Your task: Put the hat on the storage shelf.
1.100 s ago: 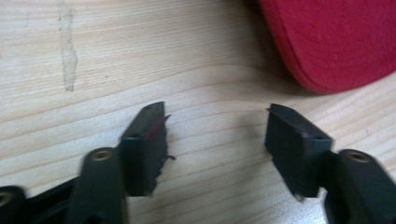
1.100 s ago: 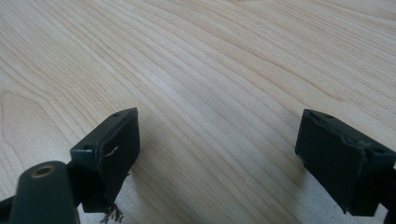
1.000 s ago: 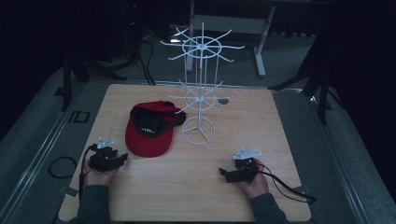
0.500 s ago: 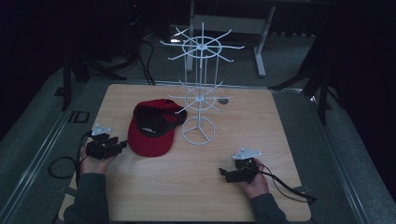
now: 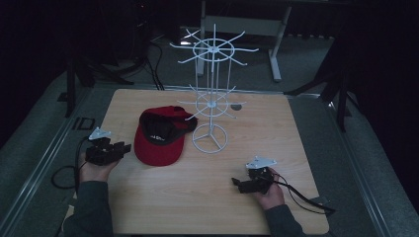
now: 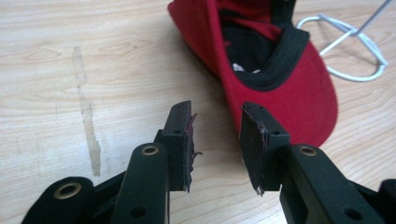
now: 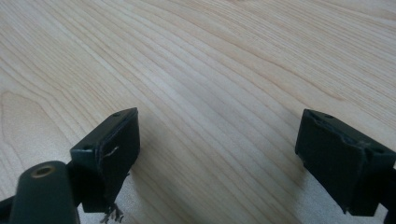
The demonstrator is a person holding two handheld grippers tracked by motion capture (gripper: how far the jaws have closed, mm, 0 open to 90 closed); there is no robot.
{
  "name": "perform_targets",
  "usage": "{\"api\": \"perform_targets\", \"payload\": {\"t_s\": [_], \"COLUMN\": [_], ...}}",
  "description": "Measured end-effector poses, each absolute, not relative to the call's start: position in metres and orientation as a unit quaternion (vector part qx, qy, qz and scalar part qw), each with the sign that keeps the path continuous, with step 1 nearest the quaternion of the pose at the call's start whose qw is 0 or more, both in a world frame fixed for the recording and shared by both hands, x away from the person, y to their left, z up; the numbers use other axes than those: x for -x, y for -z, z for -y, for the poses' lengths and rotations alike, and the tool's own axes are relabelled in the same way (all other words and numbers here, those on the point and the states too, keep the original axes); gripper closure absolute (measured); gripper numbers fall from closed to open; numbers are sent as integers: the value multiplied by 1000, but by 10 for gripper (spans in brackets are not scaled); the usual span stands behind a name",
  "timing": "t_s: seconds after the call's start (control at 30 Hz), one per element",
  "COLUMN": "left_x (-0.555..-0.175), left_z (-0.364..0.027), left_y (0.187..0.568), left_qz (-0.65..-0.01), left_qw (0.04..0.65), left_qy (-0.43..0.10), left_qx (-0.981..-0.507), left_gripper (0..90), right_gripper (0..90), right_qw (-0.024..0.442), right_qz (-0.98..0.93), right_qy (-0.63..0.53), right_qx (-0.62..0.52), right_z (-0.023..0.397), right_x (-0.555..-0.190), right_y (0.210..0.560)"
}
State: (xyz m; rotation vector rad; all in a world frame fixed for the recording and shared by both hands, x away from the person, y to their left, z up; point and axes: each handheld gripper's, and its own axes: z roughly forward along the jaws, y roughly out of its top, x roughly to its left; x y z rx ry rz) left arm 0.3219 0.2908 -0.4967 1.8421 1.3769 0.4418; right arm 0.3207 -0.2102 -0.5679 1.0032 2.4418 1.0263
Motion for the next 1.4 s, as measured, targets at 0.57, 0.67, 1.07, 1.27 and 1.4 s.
{"api": "perform_targets", "payload": {"t_s": [0.57, 0.67, 1.07, 1.27, 1.4], "left_x": [-354, -354, -352, -361, -367], "left_z": [-268, -265, -242, -235, -232], "left_y": [525, 527, 536, 544, 546], "left_qz": [-514, -512, -485, -496, -499], "left_qw": [363, 361, 362, 377, 376], "left_qy": [-101, -98, -39, -21, -17], "left_qx": [-771, -773, -795, -782, -780], "left_gripper": [676, 705, 656, 623, 620], "right_gripper": [136, 137, 137, 137, 136], "right_qw": [153, 154, 154, 154, 154], "right_qz": [-852, -852, -852, -851, -852], "right_qy": [-358, -358, -358, -358, -358], "right_qx": [-351, -350, -351, -351, -351], "right_z": [210, 210, 210, 210, 210], "right_x": [-321, -321, -321, -321, -321], "right_y": [568, 568, 568, 568, 568]}}
